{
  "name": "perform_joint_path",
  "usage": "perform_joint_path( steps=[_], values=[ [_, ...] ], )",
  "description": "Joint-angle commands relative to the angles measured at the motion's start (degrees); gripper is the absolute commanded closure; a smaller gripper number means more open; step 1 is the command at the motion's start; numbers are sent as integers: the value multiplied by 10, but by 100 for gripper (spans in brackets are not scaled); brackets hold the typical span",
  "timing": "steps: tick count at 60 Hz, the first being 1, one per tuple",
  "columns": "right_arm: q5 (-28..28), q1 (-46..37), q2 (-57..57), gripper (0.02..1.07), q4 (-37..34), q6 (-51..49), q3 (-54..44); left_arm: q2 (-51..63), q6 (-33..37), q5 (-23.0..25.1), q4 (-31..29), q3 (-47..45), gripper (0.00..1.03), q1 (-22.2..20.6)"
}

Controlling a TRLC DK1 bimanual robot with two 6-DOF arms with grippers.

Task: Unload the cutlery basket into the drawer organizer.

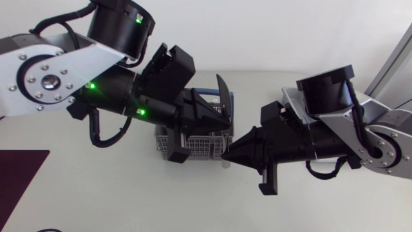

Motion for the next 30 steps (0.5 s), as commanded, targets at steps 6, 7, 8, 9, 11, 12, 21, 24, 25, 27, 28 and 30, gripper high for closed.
perform_joint_path(
  steps=[6, 7, 8, 9, 11, 12, 21, 24, 25, 27, 28, 30],
  values=[
    [1, -1, 7, 101, 0, 17, -16, 7, -10, 6, 2, 24, 100, 0],
    [1, -1, 7, 101, 1, 17, -16, 7, -10, 6, 2, 24, 100, 0],
    [1, -1, 7, 101, 1, 17, -16, 7, -10, 6, 2, 24, 100, 0],
    [1, -1, 7, 101, 0, 17, -16, 7, -11, 6, 2, 24, 100, 0],
    [0, -2, 7, 101, 0, 18, -16, 7, -14, 6, 4, 24, 99, 1],
    [0, -2, 7, 101, 0, 18, -16, 7, -15, 6, 5, 24, 97, 2],
    [-1, -4, 4, 101, 0, 17, -23, 7, -31, 5, 16, 21, 71, 13],
    [-1, -6, 1, 101, 0, 17, -26, 8, -31, 5, 16, 20, 62, 16],
    [-1, -7, 0, 101, 0, 16, -27, 8, -32, 5, 17, 20, 59, 16],
    [-1, -8, -3, 101, 0, 16, -29, 8, -32, 5, 16, 20, 55, 16],
    [-1, -10, -4, 101, -1, 16, -29, 9, -34, 5, 16, 21, 50, 16],
    [-2, -14, -6, 101, -2, 16, -30, 10, -36, 5, 16, 21, 46, 17]
  ],
)
